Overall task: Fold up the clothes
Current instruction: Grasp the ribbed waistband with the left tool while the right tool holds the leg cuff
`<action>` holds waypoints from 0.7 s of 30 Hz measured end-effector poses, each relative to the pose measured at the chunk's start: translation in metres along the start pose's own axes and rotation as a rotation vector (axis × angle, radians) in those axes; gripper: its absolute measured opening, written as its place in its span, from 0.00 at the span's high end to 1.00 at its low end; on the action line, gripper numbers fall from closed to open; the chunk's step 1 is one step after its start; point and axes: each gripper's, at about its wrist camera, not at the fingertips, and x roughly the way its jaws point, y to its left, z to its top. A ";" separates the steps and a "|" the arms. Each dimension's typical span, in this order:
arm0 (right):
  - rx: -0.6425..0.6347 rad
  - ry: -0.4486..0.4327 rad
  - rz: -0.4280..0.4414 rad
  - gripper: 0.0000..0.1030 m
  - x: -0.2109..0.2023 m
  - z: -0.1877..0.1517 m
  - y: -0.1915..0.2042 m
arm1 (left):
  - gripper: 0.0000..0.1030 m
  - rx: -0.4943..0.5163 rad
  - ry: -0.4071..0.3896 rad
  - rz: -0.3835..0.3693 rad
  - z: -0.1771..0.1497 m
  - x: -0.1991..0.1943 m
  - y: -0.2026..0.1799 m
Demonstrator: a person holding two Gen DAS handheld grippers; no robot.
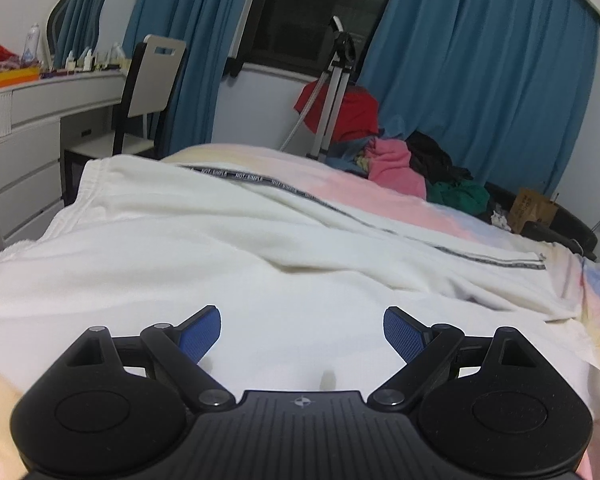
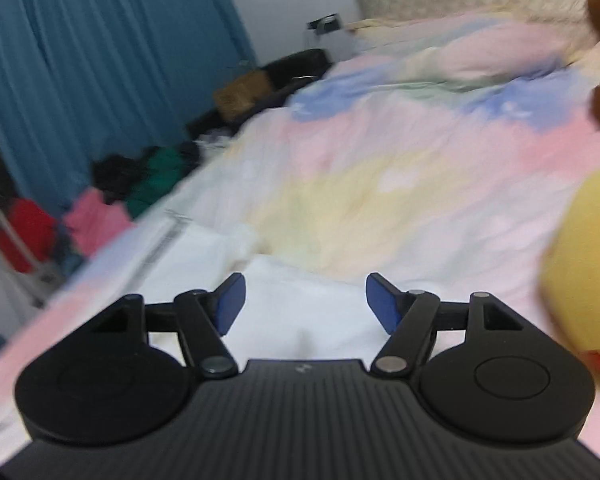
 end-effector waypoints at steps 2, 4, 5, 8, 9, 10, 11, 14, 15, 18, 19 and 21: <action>0.030 0.039 -0.033 0.32 0.004 -0.002 -0.010 | 0.12 0.013 0.013 0.019 -0.002 -0.010 0.002; 0.091 0.086 -0.065 0.33 0.010 -0.003 -0.022 | 0.12 0.026 0.017 0.046 -0.003 -0.022 0.004; 0.120 0.103 -0.083 0.33 0.013 -0.003 -0.029 | 0.12 0.016 0.008 0.073 -0.003 -0.029 0.008; 0.183 0.117 -0.162 0.33 0.018 -0.002 -0.048 | 0.12 -0.043 -0.014 0.131 -0.002 -0.052 0.024; 0.221 0.121 -0.146 0.33 0.020 -0.002 -0.056 | 0.12 -0.066 -0.021 0.147 -0.001 -0.059 0.031; 0.260 0.125 -0.130 0.33 0.023 -0.002 -0.063 | 0.12 -0.083 -0.020 0.159 -0.002 -0.063 0.036; 0.293 0.150 -0.102 0.33 0.027 -0.004 -0.069 | 0.12 -0.100 -0.019 0.170 -0.003 -0.066 0.041; 0.351 0.244 -0.039 0.33 0.043 -0.013 -0.074 | 0.12 -0.151 -0.016 0.205 -0.005 -0.078 0.057; 0.370 0.267 -0.019 0.33 0.047 -0.018 -0.075 | 0.12 -0.168 -0.015 0.216 -0.006 -0.081 0.062; 0.446 0.331 0.059 0.36 0.056 -0.027 -0.076 | 0.12 -0.242 -0.014 0.246 -0.003 -0.082 0.074; 0.473 0.335 0.066 0.39 0.057 -0.028 -0.077 | 0.12 -0.278 -0.014 0.251 -0.002 -0.084 0.081; 0.518 0.340 0.081 0.47 0.058 -0.029 -0.080 | 0.12 -0.350 -0.014 0.261 -0.001 -0.086 0.094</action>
